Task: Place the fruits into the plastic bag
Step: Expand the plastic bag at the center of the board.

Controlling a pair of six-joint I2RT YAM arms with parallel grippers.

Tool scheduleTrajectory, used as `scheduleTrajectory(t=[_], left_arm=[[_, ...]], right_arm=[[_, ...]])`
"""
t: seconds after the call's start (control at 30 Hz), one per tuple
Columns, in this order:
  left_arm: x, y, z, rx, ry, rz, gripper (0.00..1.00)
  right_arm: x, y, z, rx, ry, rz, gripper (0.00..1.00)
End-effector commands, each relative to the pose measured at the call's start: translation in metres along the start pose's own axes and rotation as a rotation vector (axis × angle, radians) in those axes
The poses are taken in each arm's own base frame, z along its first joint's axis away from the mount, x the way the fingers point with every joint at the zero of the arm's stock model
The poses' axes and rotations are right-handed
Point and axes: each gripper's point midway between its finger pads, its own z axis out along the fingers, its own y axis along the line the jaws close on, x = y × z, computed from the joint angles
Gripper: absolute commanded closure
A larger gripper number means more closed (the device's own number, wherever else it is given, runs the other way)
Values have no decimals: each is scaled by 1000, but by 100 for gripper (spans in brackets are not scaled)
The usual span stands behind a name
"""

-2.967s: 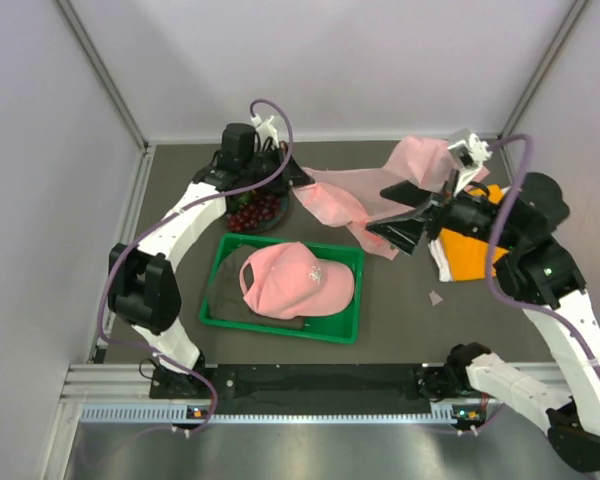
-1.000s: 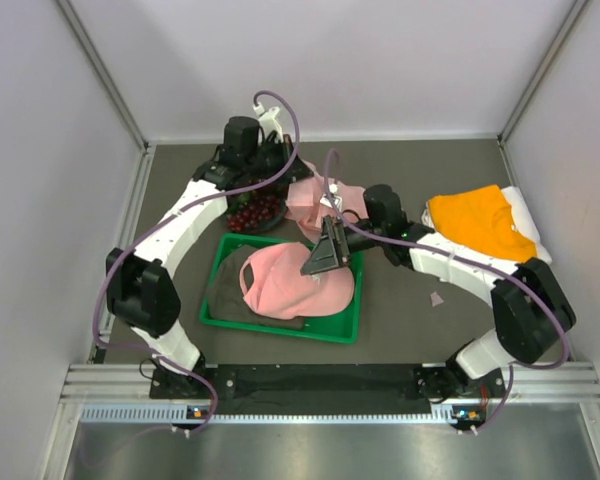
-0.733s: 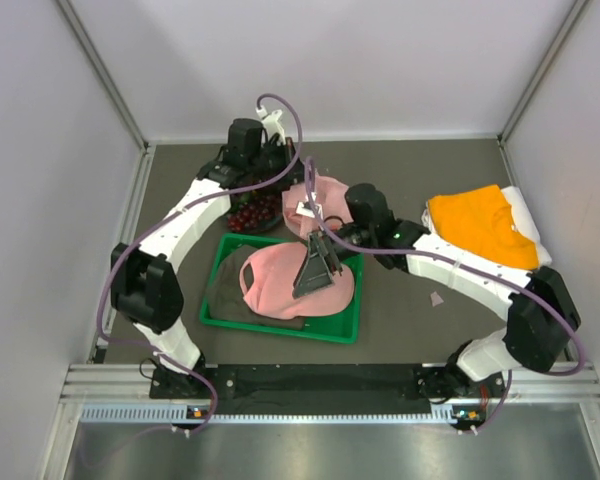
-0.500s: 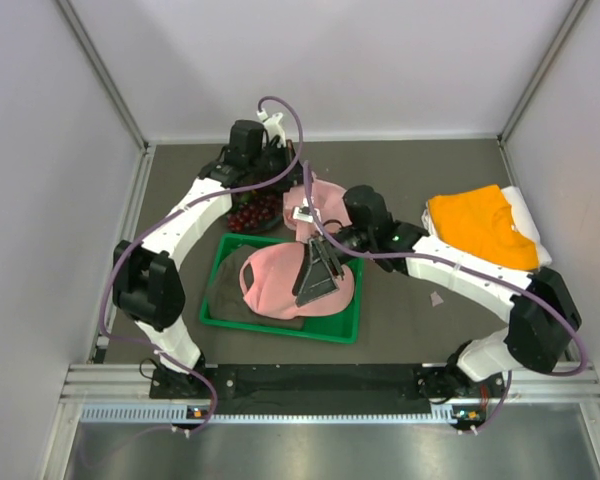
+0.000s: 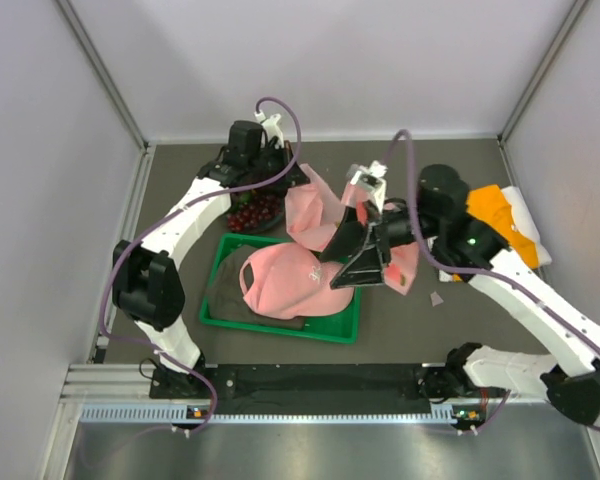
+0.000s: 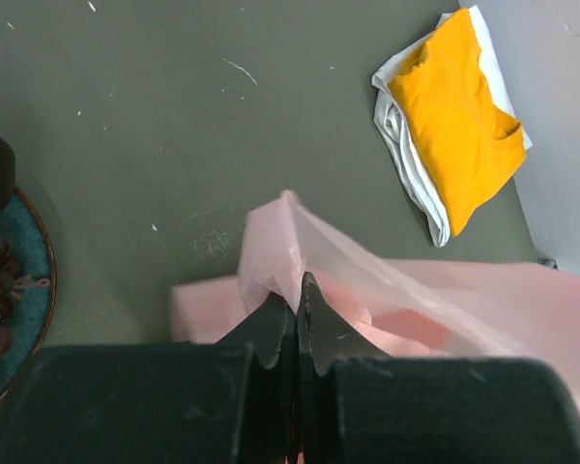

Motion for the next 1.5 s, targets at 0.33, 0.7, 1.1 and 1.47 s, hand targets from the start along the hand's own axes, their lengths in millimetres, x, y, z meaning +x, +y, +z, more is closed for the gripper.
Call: scheduleTrajectory(t=[0.33, 0.7, 1.1, 1.47], left_arm=[[-21, -19, -18, 61, -106, 29, 100], [-14, -13, -9, 58, -89, 0, 100], [-10, -6, -4, 38, -78, 0, 100], [-8, -10, -4, 64, -61, -4, 100]], right_arm=[[44, -124, 10, 184, -81, 396, 1], [66, -65, 7, 120, 24, 293, 1], [22, 20, -5, -83, -31, 122, 1], [-63, -72, -77, 820, -210, 26, 1]])
